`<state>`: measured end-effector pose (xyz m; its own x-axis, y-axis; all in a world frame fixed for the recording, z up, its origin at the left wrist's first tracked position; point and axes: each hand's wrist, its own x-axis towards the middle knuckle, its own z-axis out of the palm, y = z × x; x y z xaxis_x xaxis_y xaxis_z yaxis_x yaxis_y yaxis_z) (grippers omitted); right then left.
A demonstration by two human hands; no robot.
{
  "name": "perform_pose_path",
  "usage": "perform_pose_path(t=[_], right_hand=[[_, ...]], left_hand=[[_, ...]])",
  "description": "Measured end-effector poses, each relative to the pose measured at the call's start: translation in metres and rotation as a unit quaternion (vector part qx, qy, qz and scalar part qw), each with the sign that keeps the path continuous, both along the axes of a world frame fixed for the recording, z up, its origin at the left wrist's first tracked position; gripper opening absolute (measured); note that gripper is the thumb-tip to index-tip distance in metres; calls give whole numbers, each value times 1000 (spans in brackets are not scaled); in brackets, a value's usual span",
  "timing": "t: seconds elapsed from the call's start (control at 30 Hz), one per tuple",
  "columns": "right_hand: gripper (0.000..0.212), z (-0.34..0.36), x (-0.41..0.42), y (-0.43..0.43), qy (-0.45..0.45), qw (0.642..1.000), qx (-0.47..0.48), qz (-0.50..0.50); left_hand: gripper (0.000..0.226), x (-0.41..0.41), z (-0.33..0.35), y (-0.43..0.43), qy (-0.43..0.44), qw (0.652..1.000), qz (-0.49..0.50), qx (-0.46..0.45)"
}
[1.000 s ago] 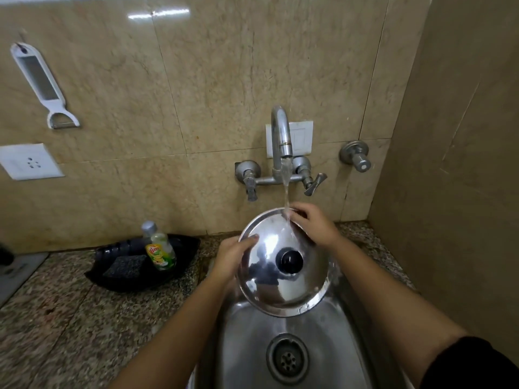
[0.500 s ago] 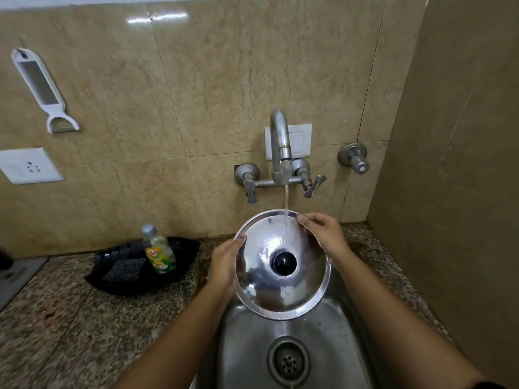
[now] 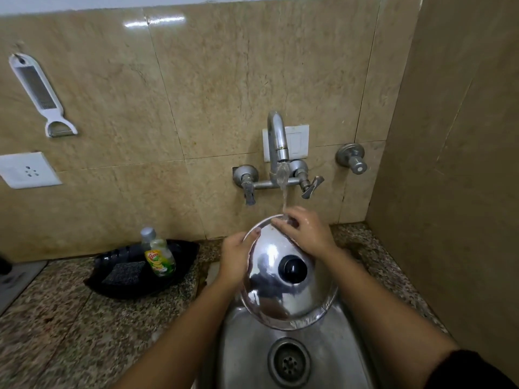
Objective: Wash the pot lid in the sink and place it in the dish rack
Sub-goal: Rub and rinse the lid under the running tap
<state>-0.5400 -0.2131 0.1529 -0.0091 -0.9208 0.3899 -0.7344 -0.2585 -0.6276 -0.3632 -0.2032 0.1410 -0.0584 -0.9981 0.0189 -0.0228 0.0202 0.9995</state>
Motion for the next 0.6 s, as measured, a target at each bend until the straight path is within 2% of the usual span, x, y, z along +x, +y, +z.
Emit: perform_pose_path(t=[0.07, 0.1, 0.2, 0.23, 0.27, 0.33, 0.4, 0.43, 0.53, 0.6], right_hand=[[37, -1, -8, 0, -50, 997, -9, -60], [37, 0, -7, 0, -50, 997, -7, -52], [29, 3, 5, -1, 78, 995, -19, 65], [28, 2, 7, -2, 87, 991, -33, 96], [28, 1, 7, -4, 62, 991, -40, 109], [26, -1, 2, -8, -61, 993, -19, 100], [19, -1, -3, -9, -159, 983, 32, 90], [18, 1, -1, -9, -159, 981, 51, 103], [26, 10, 11, -6, -79, 972, 74, 207], [29, 10, 9, -5, -92, 963, 76, 240]], left_hand=[[32, 4, -9, 1, 30, 999, 8, 16], [32, 6, -9, 2, 35, 999, -12, 34], [50, 9, -7, -1, 29, 993, -88, 67], [53, 10, -7, -2, 29, 994, -88, 60], [54, 12, -8, -3, 34, 995, -73, 50], [51, 14, -9, -5, 32, 998, -38, 39], [35, 14, -7, -5, 14, 999, -26, 29], [29, 13, -4, -5, 6, 999, -33, 24], [28, 12, 1, -8, -27, 997, -73, -4], [30, 12, 1, -5, -33, 996, -78, -24]])
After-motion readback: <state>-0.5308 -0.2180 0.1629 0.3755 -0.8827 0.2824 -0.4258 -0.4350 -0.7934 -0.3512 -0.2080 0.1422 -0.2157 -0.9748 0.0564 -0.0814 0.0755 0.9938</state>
